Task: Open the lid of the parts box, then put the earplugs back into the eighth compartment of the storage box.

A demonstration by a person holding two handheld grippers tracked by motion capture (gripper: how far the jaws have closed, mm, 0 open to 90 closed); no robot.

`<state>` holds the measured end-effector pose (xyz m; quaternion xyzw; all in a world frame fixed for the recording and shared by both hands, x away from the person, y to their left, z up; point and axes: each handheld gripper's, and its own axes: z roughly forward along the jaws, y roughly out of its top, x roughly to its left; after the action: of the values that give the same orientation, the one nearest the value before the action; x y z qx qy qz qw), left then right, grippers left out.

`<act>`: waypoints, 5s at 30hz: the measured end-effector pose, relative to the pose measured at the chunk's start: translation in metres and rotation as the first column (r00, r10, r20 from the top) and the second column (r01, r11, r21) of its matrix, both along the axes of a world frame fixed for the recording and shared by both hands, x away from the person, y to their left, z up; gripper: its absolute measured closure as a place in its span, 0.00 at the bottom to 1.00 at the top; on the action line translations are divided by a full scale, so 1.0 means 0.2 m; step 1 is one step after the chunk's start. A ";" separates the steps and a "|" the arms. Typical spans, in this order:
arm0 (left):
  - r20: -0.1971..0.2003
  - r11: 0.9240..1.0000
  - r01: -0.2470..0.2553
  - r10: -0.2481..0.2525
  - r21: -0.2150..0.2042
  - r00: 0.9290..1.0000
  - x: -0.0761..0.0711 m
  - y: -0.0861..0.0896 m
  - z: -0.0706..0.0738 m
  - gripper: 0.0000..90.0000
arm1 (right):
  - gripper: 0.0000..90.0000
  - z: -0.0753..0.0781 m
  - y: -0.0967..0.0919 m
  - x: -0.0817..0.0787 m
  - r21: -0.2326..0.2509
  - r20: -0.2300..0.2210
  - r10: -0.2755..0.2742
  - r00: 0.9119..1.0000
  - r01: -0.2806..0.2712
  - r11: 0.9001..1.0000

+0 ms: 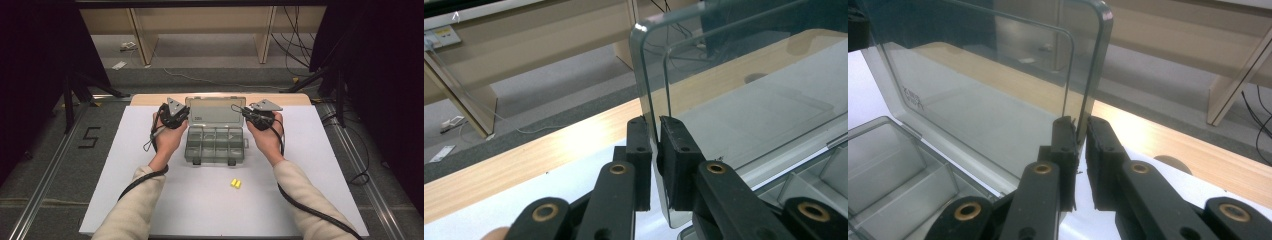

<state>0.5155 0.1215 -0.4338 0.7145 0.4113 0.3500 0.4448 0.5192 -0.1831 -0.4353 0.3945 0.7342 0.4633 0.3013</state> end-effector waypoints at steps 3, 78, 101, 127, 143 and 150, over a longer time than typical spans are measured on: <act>-0.007 1.000 -0.001 0.001 0.000 1.000 0.01 0.00 -0.01 0.92 | 0.93 -0.01 0.00 0.01 0.000 -0.005 -0.001 1.000 0.001 1.000; -0.155 0.994 0.060 -0.073 -0.089 0.985 -0.21 0.13 -0.07 0.32 | 0.35 -0.07 -0.11 -0.09 0.053 -0.136 0.140 0.981 -0.134 0.990; -0.229 0.985 0.172 -0.174 -0.030 0.958 -0.64 0.26 -0.13 0.00 | 0.26 -0.11 -0.16 -0.60 0.035 -0.218 0.395 0.892 -0.397 0.917; -0.207 0.986 0.157 -0.165 -0.055 0.964 -0.72 0.27 -0.14 0.01 | 0.28 -0.13 -0.12 -0.72 0.068 -0.253 0.458 0.852 -0.457 0.887; -0.202 0.988 0.134 -0.148 -0.080 0.968 -0.71 0.29 -0.15 0.01 | 0.32 -0.17 -0.07 -0.75 -0.027 -0.326 0.497 0.804 -0.534 0.845; -0.209 0.988 0.139 -0.151 -0.072 0.966 -0.70 0.28 -0.16 0.01 | 0.38 -0.21 -0.01 -0.76 -0.100 -0.358 0.488 0.796 -0.552 0.828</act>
<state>0.3760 0.1771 -0.4661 0.7634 0.4130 0.2259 0.4423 0.3667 -0.1848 -0.4778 0.2135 0.8955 0.3828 0.0774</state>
